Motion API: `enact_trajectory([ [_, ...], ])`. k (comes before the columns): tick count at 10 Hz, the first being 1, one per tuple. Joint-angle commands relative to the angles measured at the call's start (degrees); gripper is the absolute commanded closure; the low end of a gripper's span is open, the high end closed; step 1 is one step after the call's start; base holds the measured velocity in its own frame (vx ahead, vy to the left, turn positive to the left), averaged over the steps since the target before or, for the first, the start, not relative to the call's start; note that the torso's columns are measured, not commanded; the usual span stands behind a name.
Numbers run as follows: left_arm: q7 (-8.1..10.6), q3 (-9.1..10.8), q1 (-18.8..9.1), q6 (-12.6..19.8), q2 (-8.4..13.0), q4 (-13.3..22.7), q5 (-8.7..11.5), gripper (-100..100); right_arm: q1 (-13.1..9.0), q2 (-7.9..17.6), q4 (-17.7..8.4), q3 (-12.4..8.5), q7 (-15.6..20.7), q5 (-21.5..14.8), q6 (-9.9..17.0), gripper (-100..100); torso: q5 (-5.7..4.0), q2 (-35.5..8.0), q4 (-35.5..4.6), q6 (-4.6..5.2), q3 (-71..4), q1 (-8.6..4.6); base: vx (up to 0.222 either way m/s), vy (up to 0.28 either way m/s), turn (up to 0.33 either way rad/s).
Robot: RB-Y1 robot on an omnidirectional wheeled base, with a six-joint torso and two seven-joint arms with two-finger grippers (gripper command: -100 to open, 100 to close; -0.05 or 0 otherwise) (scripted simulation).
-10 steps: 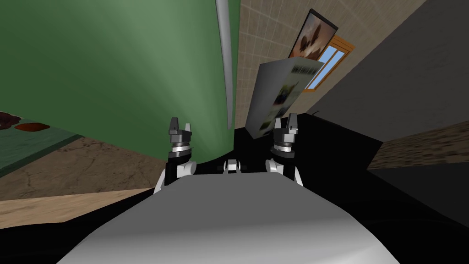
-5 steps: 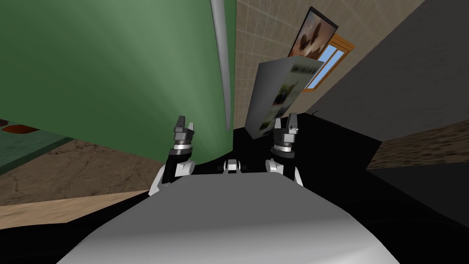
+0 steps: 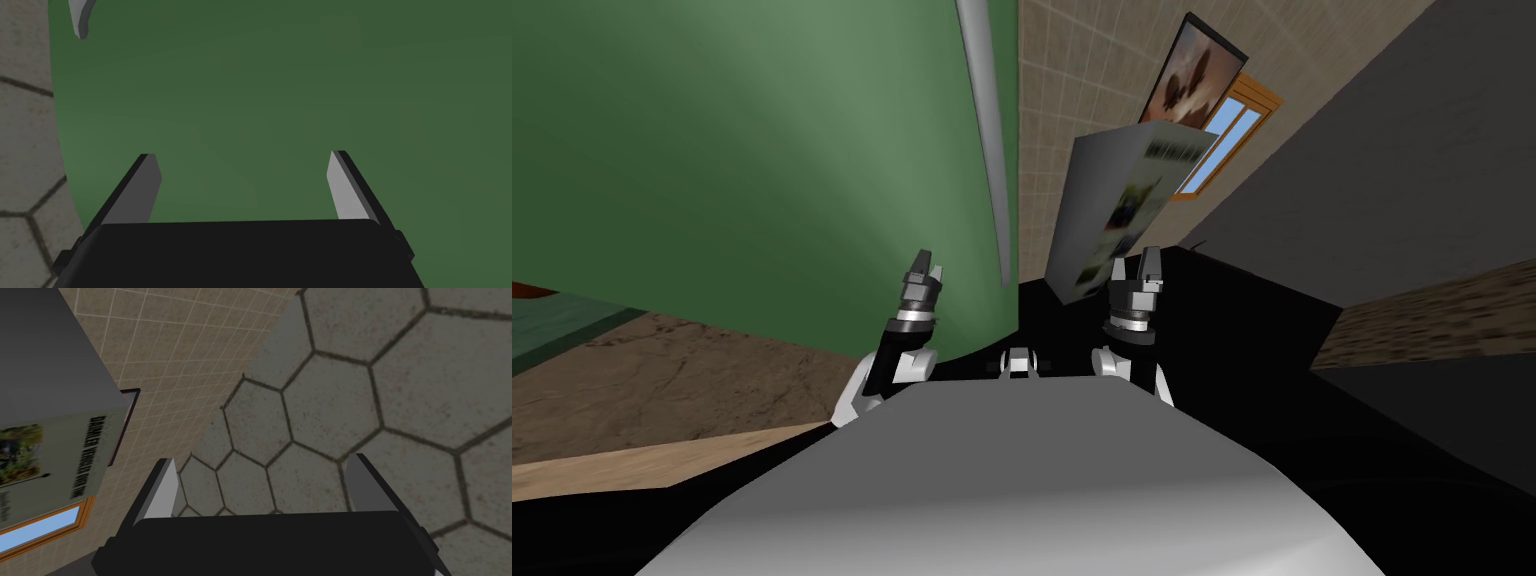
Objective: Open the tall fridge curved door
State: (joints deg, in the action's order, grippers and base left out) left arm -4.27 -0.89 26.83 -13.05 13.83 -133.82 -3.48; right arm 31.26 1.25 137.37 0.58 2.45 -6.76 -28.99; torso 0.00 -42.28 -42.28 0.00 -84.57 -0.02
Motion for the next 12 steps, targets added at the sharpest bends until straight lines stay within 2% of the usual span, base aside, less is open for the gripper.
enact_trajectory([
  [1, -0.81, -1.05, -0.90, 4.07, 1.76, -1.20, -1.80, -100, 0.00, 0.00, 0.00, 0.00, 0.00, 0.00, 0.00, 0, 0.01, -0.01, 0.00, 0.00, 0.01, 0.03, 0.040, -0.031, -0.018],
  [6, -2.41, -3.23, -2.49, 11.86, 6.09, -2.95, -5.41, -100, 0.00, 0.00, 0.00, 0.00, 0.00, 0.00, 0.00, 0, 0.00, 0.02, 0.00, 0.00, -0.01, 0.01, 0.042, -0.041, -0.015],
  [12, -4.48, -6.01, -4.36, 21.73, 12.87, -3.68, -10.03, -100, 0.00, 0.00, 0.00, 0.00, 0.00, 0.00, 0.00, 0, 0.00, -0.03, -0.01, 0.00, 0.02, 0.00, 0.048, -0.042, -0.018],
])
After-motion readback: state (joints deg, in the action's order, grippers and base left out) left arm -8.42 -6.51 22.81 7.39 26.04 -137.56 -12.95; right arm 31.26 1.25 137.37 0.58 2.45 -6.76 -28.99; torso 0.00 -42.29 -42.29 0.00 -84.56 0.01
